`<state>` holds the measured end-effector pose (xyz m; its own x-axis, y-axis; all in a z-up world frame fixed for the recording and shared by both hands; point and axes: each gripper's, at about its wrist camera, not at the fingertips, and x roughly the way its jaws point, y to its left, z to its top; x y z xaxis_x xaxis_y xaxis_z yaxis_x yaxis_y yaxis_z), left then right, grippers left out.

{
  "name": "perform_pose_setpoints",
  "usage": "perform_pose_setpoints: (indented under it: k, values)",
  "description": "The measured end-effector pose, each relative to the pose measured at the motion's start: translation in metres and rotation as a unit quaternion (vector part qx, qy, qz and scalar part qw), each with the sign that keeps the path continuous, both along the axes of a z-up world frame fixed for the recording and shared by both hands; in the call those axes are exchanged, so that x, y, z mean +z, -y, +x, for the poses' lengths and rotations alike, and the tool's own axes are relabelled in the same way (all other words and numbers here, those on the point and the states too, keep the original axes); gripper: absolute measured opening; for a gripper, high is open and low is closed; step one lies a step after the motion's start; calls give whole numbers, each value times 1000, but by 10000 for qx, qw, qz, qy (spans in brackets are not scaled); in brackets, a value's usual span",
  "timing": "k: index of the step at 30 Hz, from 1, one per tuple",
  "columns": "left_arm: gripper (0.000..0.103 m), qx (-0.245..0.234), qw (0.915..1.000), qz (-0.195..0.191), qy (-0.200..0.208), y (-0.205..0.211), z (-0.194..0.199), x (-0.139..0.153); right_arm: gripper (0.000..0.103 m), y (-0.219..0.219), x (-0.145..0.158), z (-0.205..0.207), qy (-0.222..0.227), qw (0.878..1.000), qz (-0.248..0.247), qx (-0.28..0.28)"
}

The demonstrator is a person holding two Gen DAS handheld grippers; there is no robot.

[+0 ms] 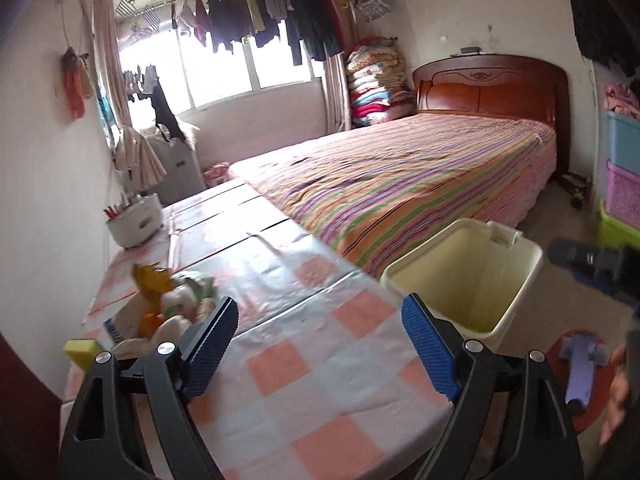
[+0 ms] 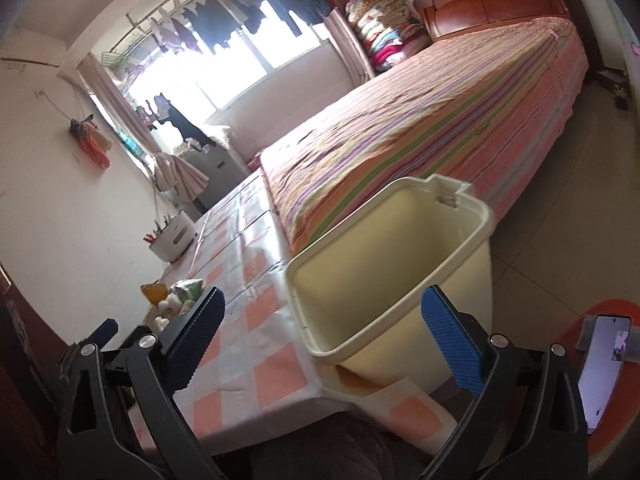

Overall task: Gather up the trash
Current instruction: 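Move both grippers back toward the remaining items on the table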

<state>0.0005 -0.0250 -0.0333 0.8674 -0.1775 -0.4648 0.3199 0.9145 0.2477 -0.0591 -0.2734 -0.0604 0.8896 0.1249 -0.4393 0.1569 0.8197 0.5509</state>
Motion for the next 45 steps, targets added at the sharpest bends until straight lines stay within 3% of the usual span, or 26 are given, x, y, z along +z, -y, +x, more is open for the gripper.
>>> perform_pose_setpoints:
  k: [3, 6, 9, 14, 23, 26, 34, 39, 45]
  values:
    - [82, 246, 9987, 434, 64, -21, -18, -11, 97, -28, 0, 17, -132, 9990, -126, 414]
    - [82, 399, 9978, 521, 8, -37, -28, -16, 97, -55, 4, 25, -130, 9964, -291, 788]
    - [82, 491, 9983, 241, -198, -55, -32, -15, 97, -81, 11, 28, -83, 9920, -539, 1138]
    - [82, 1077, 9940, -156, 84, -91, -41, -3, 97, -121, 30, 31, 39, 9792, -665, 1914]
    - [82, 1759, 9819, -701, -90, -146, -41, -2, 97, -159, 63, 46, 495, 9638, -843, 2479]
    - [96, 1924, 9774, -868, -114, -161, -44, -3, 97, -181, 68, 53, 635, 9528, -933, 2819]
    - [96, 2027, 9705, -1254, -375, -190, -47, -9, 97, -222, 68, 84, 644, 9245, -919, 3642]
    - [96, 2183, 9669, -1263, -379, -203, -47, -9, 97, -242, 61, 122, 405, 9011, -853, 4233]
    - [96, 2220, 9635, -1421, -464, -214, -50, -8, 97, -272, 50, 167, 209, 8783, -1336, 4586]
